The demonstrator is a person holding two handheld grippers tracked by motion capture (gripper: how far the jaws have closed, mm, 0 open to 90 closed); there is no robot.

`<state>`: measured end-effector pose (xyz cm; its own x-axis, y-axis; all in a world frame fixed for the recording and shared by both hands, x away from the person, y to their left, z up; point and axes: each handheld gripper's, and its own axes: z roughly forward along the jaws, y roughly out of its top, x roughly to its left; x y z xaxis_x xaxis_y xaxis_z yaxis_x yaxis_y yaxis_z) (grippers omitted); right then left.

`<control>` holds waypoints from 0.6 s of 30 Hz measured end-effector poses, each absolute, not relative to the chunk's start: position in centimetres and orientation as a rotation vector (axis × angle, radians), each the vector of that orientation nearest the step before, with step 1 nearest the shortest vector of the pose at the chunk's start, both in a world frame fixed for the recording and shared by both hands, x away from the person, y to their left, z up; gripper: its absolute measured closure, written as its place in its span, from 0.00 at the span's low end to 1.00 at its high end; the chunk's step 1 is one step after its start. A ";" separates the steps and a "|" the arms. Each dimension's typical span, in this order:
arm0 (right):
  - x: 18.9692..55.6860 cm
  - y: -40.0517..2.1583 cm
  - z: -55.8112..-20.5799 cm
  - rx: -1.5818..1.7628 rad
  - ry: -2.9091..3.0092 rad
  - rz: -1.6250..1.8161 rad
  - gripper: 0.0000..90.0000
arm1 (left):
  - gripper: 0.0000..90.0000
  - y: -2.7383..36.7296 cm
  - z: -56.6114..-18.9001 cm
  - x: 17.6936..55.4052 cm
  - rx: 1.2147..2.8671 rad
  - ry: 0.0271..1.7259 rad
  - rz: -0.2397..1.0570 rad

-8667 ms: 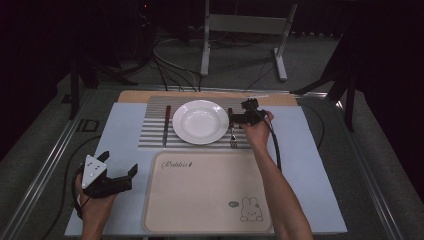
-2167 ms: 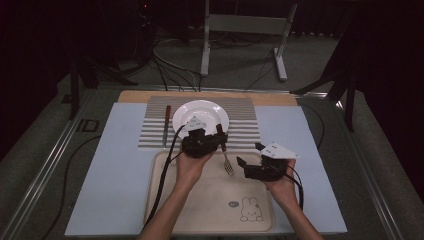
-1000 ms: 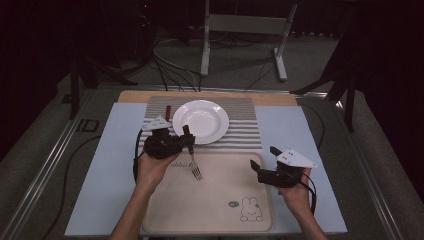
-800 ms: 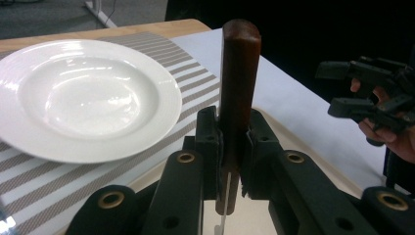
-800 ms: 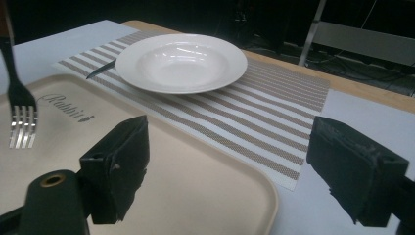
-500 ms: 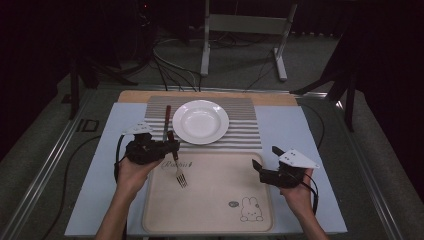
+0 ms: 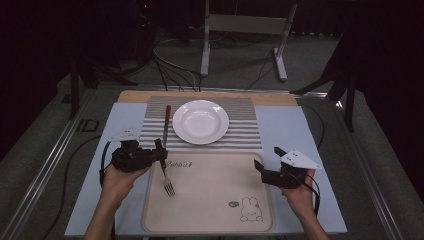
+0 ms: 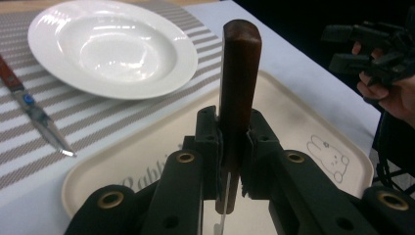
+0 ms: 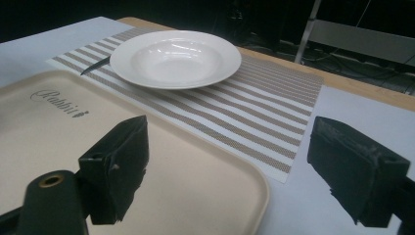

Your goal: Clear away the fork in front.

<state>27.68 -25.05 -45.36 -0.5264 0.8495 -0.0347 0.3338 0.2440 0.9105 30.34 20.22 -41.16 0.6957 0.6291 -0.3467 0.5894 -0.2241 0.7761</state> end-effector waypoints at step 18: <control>27.5 -25.1 -45.7 1.078 1.998 1.236 0.17 | 0.82 20.3 -46.2 31.5 1.912 1.047 0.086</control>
<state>27.53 -25.09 -45.73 -0.5275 0.8486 -0.0395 0.3436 0.2556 0.9037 31.50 20.31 -46.21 0.6353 0.6939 -0.3389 0.6296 -0.2112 0.7476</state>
